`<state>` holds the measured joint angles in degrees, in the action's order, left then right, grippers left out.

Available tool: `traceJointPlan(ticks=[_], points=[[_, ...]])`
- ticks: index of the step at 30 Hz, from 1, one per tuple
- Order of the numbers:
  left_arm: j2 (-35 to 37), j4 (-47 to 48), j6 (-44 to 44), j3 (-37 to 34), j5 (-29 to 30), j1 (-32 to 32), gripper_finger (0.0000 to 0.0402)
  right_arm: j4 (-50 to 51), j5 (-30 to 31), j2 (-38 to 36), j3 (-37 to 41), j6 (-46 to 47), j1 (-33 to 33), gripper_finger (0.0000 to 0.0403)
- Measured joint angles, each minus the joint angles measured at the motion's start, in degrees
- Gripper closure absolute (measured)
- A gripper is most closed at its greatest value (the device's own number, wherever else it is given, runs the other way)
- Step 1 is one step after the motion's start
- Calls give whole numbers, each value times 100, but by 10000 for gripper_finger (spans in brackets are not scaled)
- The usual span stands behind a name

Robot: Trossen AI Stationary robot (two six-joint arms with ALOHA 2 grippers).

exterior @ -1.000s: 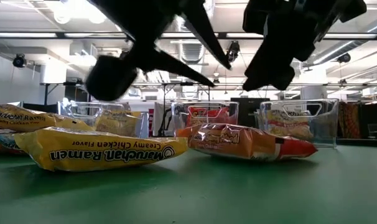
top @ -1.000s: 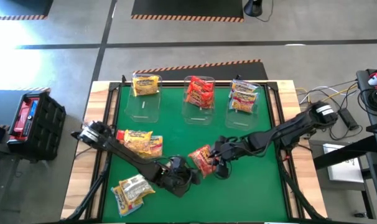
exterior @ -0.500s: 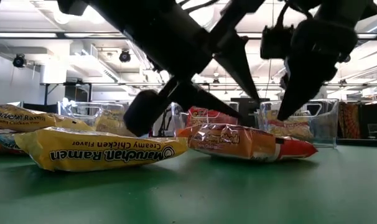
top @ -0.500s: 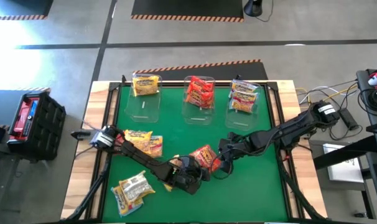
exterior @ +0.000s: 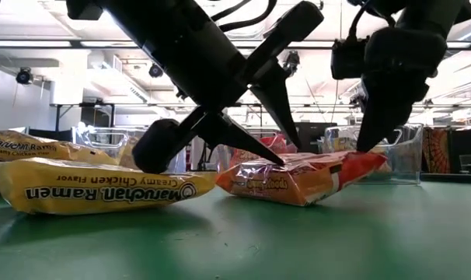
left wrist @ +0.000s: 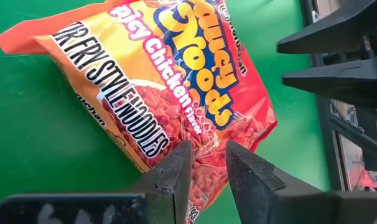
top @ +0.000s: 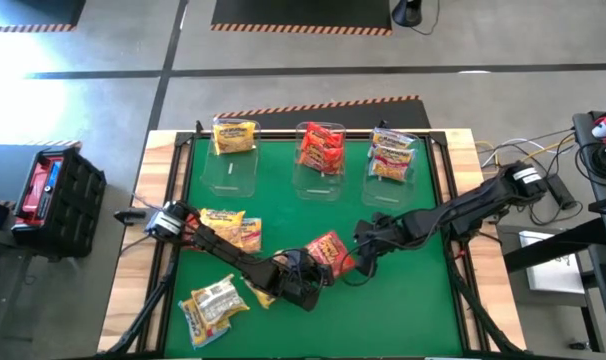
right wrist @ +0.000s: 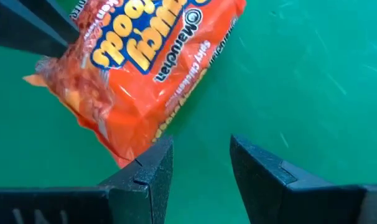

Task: Sort Maruchan noodles
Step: Put the orange noodle pack into the middle transparent bin

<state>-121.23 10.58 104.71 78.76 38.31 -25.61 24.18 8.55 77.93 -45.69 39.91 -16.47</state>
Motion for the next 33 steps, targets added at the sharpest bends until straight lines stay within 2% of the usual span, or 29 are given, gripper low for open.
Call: traceJointPlan(ticks=[4, 12, 17, 22, 25, 33], points=[[-2, 61, -3, 4, -102, 4, 328, -78, -40, -224, 0, 23, 2, 254], [-57, 273, 94, 13, -378, -11, 353, -112, -568, -846, 0, 243, 214, 254], [-66, 349, 94, 9, -560, -15, 363, -88, -596, -1002, 0, 310, 330, 254], [-65, 620, 90, -2, -996, -40, 364, -24, -633, -838, 0, 672, 388, 254], [-72, 803, 52, -7, -1134, -60, 364, -54, -979, -627, 0, 863, 479, 250], [-72, 945, 58, -7, -1122, -50, 364, -855, -1892, -45, -10, 922, 800, 192]])
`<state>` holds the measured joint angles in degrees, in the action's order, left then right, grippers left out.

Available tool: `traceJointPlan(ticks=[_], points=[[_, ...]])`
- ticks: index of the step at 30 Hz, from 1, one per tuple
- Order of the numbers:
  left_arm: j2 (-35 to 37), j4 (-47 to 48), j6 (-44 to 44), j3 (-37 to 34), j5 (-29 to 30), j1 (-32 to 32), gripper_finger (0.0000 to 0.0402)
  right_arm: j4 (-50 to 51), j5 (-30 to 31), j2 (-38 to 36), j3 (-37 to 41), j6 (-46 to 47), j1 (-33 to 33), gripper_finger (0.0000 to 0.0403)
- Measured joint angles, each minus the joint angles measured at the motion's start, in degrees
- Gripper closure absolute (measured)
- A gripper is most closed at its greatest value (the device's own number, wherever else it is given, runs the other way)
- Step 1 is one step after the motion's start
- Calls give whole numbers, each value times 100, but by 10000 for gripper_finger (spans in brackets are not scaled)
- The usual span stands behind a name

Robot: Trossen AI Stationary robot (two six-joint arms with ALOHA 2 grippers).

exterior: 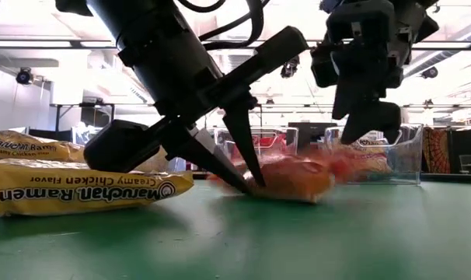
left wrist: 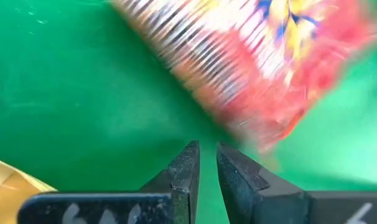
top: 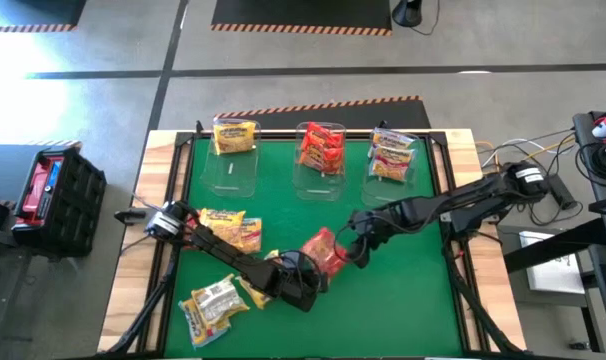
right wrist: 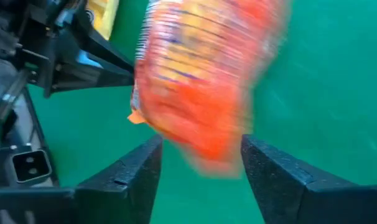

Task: Sort Maruchan noodles
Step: Put the orange noodle pack into the middle transparent bin

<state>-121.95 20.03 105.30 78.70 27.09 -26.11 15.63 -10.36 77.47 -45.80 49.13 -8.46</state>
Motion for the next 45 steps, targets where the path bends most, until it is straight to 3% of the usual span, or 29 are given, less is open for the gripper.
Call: traceJointPlan(ticks=[9, 16, 22, 39, 45], points=[[98, -18, -67, -19, 91, -11, 364, -66, -55, 69, -92, -165, 270, 150], [160, -1, -1259, 486, 608, 175, 364, 246, -4, 59, -90, -311, 512, 158], [109, 75, -1940, 679, 625, 415, 364, 434, 134, 59, -86, -481, 587, 158], [83, 270, -1598, 214, 522, 681, 364, 609, 305, 59, -84, -923, 587, 162], [83, 280, -1456, 103, 485, 728, 364, 828, 335, 59, -68, -926, 587, 145]])
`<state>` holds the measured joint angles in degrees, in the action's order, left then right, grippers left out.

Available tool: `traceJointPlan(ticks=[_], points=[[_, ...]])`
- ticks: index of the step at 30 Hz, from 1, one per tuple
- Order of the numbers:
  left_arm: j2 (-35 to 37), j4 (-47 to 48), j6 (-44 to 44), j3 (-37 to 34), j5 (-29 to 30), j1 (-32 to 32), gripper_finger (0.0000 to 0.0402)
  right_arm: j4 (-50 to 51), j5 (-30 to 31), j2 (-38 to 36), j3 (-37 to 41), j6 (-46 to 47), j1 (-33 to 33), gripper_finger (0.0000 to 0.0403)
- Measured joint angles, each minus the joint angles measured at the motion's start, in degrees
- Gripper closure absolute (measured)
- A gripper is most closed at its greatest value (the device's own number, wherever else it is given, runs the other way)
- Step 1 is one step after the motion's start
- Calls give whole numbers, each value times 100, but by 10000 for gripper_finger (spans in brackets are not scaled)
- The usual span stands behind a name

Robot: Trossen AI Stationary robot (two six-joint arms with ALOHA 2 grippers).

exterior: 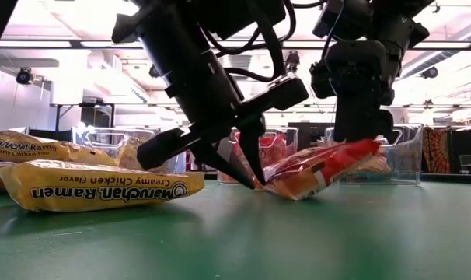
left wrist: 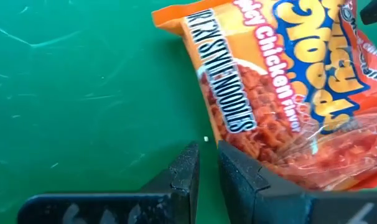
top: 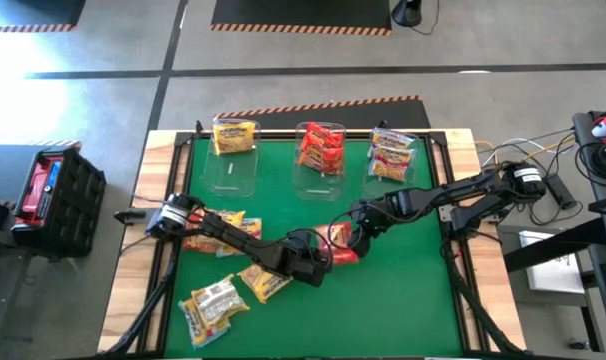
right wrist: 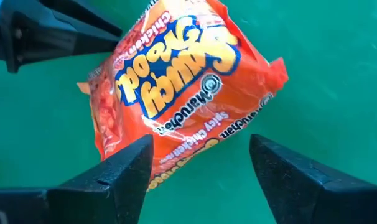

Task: Sort Maruchan noodles
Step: Put the orange noodle pack into the middle transparent bin

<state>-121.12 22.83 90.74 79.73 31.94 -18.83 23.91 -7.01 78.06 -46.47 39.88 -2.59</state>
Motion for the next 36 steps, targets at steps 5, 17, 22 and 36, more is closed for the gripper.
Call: traceJointPlan(ticks=[5, 17, 22, 36], points=[[0, 7, 2, -7, -59, 22, 364, 95, 1, 0, 26, 2, 0, 128], [31, -70, -1367, 835, -36, 52, 364, 1004, 264, -7, 214, 13, 1, 117], [39, -53, -2077, 1058, 162, 140, 364, 1004, 442, -7, 218, 12, 2, 117], [-131, -55, -2274, 859, -290, 560, 364, 623, 899, -7, 235, -2, -15, 135]])
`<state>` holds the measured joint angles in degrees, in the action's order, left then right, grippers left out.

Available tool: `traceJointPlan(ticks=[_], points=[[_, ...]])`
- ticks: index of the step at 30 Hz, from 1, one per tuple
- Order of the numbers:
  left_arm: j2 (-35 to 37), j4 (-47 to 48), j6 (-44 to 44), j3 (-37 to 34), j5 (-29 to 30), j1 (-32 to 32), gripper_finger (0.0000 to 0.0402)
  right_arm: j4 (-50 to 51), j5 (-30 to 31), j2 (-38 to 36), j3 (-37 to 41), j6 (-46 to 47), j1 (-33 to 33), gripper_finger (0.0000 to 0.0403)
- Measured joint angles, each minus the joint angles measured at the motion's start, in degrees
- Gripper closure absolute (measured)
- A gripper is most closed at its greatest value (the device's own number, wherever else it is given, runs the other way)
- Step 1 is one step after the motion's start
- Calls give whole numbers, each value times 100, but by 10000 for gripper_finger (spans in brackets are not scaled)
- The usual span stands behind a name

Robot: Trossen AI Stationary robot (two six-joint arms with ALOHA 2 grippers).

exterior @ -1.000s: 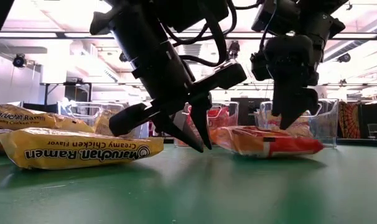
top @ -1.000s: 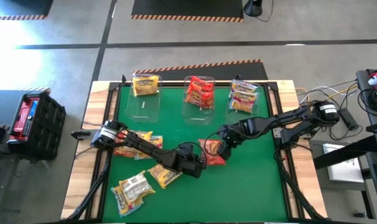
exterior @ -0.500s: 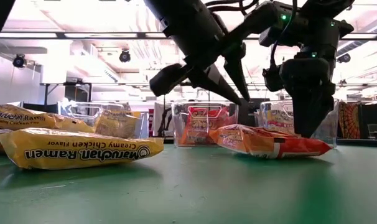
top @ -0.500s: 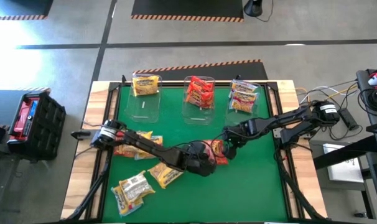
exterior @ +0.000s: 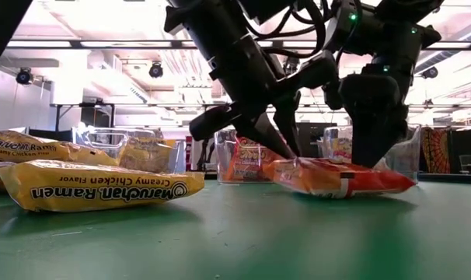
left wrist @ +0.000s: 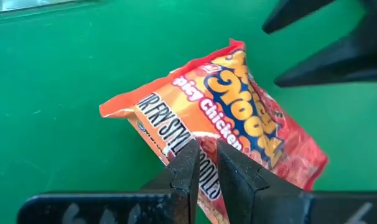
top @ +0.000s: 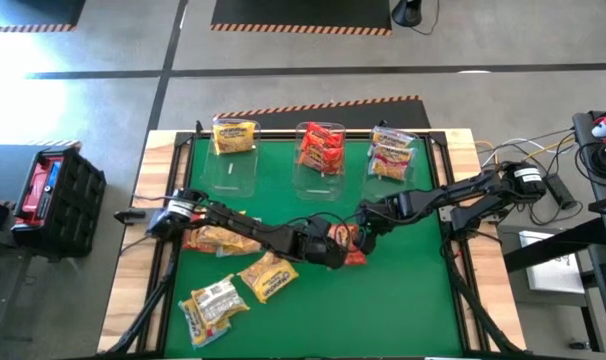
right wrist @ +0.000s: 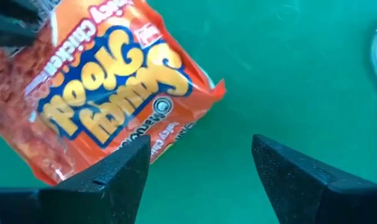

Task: Sort Maruchan noodles
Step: Put the orange noodle pack into the middle transparent bin

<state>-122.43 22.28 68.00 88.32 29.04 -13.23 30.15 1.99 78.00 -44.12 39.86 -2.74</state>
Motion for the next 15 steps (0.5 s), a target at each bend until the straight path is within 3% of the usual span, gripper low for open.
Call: traceJointPlan(ticks=[15], points=[[-107, 190, -43, -59, -178, -7, 364, 50, 121, 0, 13, -2, -236, 152]])
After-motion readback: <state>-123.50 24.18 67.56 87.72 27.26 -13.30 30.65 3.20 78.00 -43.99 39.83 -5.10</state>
